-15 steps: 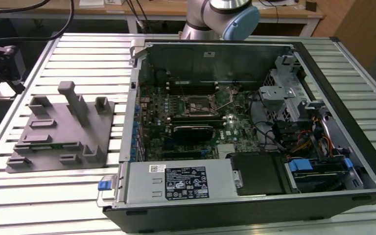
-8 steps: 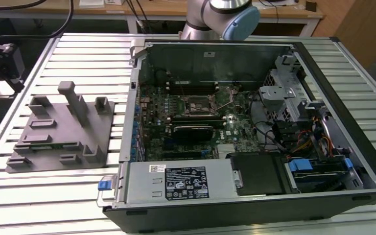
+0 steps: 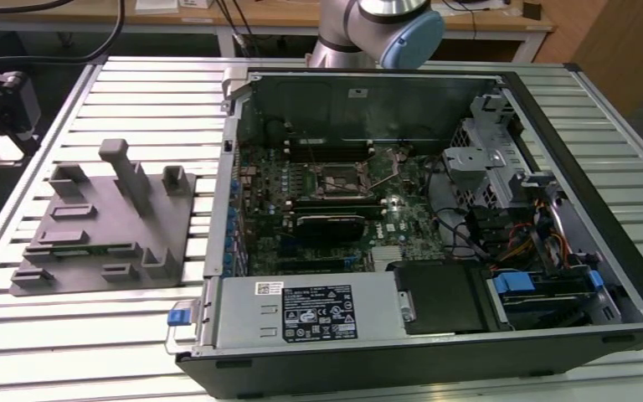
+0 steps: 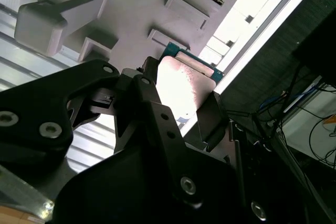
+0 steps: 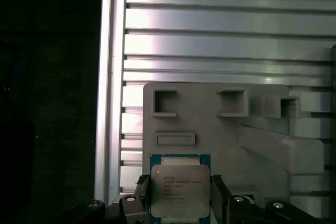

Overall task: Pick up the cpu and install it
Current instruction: 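Pick up the cpu and move it towards the insertion slot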

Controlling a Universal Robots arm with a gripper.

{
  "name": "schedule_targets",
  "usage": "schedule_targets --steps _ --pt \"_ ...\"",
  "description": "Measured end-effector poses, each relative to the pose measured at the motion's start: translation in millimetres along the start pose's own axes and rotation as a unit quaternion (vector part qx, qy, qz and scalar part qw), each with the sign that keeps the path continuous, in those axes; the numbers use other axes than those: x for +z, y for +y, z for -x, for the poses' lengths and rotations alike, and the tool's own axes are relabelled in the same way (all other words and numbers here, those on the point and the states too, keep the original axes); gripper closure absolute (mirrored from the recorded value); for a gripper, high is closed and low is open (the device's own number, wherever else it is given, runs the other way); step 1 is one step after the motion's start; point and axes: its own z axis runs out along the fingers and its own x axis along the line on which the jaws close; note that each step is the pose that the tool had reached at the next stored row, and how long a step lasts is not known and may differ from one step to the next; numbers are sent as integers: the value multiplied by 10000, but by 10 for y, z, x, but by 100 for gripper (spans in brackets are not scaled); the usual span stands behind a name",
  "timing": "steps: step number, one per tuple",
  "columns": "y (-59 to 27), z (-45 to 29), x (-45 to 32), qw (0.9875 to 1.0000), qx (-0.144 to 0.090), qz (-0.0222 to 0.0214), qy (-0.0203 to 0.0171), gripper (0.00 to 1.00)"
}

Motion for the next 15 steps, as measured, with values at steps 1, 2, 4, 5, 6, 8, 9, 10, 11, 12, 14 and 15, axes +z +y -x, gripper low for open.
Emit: schedule_targets --steps 1,2,4,5,6,8,9,10,11,12,14,15 --pt "0 0 -3 10000 0 0 0 46" --pt "1 0 -5 10000 0 0 0 46" --pt "1 0 -7 10000 0 0 0 46" --pt "1 0 -7 10000 0 0 0 46" --pt "1 0 -9 10000 0 -1 0 46" --pt "1 0 -14 10000 0 -1 1 46" --pt "1 0 -17 10000 0 -1 1 46" --pt "2 0 -23 10000 0 -1 1 46" --pt "2 0 -28 10000 0 -1 1 46" --pt "2 0 -33 10000 0 -1 0 46" --pt "3 0 -43 10000 0 0 0 46" --pt "3 0 -48 10000 0 -1 0 46"
